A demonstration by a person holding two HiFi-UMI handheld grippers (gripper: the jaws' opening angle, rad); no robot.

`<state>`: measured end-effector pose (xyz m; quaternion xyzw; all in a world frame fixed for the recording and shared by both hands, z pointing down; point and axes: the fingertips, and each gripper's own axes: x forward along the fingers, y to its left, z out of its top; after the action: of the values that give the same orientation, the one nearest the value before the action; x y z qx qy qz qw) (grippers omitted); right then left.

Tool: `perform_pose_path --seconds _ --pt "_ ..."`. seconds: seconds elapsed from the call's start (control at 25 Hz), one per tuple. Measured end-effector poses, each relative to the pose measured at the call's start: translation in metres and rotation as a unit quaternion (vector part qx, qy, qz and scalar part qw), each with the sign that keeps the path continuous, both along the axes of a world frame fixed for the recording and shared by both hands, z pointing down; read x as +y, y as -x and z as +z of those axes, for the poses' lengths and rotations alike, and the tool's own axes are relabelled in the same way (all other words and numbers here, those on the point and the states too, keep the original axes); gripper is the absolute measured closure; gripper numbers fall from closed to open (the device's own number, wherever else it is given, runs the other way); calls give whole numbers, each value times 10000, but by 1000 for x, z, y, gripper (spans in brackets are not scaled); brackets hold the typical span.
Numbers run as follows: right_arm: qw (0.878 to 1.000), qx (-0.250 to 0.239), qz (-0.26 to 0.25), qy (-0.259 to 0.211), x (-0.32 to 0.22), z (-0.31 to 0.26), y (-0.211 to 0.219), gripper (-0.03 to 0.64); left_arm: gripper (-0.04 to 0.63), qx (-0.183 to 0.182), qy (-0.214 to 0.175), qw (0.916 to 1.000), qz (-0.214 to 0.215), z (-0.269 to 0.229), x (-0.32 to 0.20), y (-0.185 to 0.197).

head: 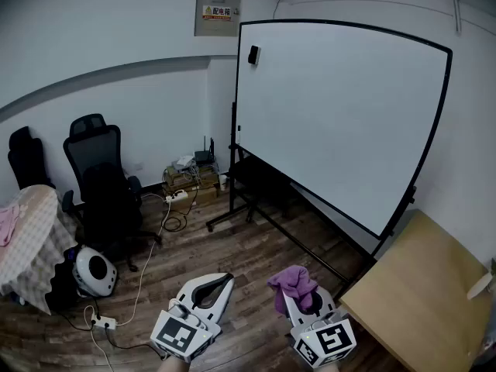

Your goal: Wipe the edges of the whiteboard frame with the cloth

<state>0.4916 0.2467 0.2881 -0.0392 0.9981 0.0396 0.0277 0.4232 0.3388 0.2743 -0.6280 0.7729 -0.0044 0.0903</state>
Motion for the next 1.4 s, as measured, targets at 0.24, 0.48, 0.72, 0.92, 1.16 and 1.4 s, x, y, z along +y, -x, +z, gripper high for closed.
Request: perform_pose_path --seconds 0.24,0.48,0.72,0.92,1.16,1.4 --pt "10000 -16 47 49 20 1 9 543 578 36 -17 10000 47 1 20 10" --pt "9999 -20 97 41 41 2 17 543 578 63 -17 9999 110 1 38 20" --pt "9999 10 160 13 61 5 27 543 578 52 -60 9998 175 4 57 30" --pt "9997 -37 249 72 78 2 40 541 578 1 -44 9997 243 2 77 46" --pt "9992 -130 313 199 100 6 58 541 578 -48 -70 9995 299 7 104 66" --pt "9993 -67 320 178 102 9 83 540 578 13 -131 9995 283 8 106 94"
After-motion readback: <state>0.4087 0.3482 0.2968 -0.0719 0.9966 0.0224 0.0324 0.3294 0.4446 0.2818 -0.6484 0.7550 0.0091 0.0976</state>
